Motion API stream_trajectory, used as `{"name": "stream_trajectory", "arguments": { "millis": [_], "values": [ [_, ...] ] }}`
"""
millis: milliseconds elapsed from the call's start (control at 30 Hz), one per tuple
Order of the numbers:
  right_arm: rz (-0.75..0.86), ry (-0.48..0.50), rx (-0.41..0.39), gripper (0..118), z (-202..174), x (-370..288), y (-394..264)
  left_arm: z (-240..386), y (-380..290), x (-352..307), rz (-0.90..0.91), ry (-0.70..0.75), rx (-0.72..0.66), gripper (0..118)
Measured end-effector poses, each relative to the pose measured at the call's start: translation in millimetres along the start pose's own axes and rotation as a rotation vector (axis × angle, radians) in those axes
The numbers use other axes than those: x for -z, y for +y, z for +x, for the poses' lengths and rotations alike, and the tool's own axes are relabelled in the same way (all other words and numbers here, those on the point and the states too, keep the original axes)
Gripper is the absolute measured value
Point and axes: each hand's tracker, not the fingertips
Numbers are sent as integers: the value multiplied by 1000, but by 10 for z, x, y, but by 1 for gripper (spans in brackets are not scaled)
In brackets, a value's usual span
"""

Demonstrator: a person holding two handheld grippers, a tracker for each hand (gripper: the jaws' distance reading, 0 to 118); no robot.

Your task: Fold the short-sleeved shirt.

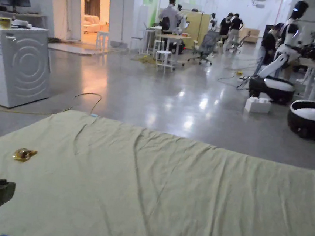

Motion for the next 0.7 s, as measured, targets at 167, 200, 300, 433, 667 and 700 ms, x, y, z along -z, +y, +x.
{"name": "stream_trajectory", "arguments": {
  "millis": [167, 200, 300, 433, 667, 700],
  "values": [
    [229, -45, -6, 0, -2, -528, 363, 803, -19, -856, 265, -180, 37, 72],
    [270, -58, -19, 0, -24, -618, 434, 1006, -65, -976, 297, -196, 33, 72],
    [371, -155, -165, 0, -174, -820, 615, 1227, -261, -979, 422, -181, 17, 69],
    [476, -172, -231, 0, -308, -1016, 756, 1610, -378, -1045, 504, -119, 1, 64],
    [559, -143, -224, 0, -381, -1167, 804, 1847, -581, -1215, 450, -172, 93, 26],
    [565, -146, -227, 0, -386, -1178, 803, 1844, -608, -1220, 451, -182, 105, 19]
  ]
}}
